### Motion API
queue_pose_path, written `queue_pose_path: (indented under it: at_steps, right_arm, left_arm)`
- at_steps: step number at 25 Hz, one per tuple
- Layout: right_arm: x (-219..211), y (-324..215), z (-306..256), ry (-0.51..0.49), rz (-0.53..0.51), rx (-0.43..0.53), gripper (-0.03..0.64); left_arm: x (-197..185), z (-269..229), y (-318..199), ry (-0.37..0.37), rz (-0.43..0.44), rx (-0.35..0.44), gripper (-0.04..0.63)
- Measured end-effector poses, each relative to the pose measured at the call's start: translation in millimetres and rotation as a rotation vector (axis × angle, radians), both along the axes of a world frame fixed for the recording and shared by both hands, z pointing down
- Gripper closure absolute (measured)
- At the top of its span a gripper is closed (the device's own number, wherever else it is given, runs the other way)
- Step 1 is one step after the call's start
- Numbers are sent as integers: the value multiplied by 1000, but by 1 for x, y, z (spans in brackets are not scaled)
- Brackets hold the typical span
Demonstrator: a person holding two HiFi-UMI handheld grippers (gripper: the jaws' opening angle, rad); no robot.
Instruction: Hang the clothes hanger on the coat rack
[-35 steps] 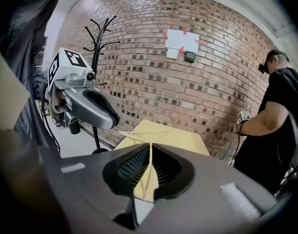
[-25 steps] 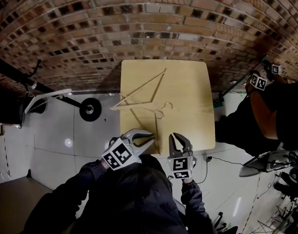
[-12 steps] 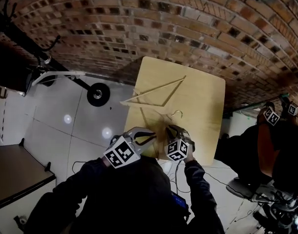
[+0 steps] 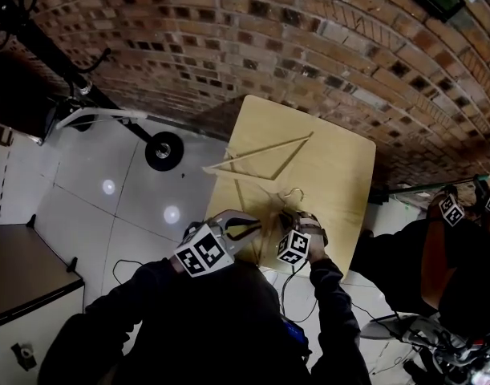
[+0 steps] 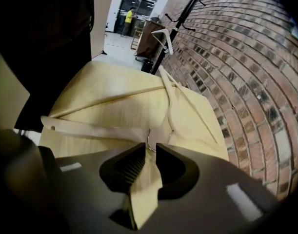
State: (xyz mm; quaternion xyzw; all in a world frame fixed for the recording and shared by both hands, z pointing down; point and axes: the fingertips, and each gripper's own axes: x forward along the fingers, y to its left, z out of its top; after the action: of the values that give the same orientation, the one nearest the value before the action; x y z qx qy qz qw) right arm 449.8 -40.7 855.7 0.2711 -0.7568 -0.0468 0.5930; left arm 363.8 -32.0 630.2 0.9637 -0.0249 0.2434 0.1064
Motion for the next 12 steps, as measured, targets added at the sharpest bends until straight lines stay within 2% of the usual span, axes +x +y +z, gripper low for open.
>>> queue_pose_path:
  at_steps: [5,12]
  right_arm:
    - [-6,1,11,127,-202,-21,541]
    - [5,-4,21,272,-368,-50,543]
  left_arm:
    - [-4,5,-2,-26,-34,-27,583]
    - [-5,3,-5,-6,-46,-20,583]
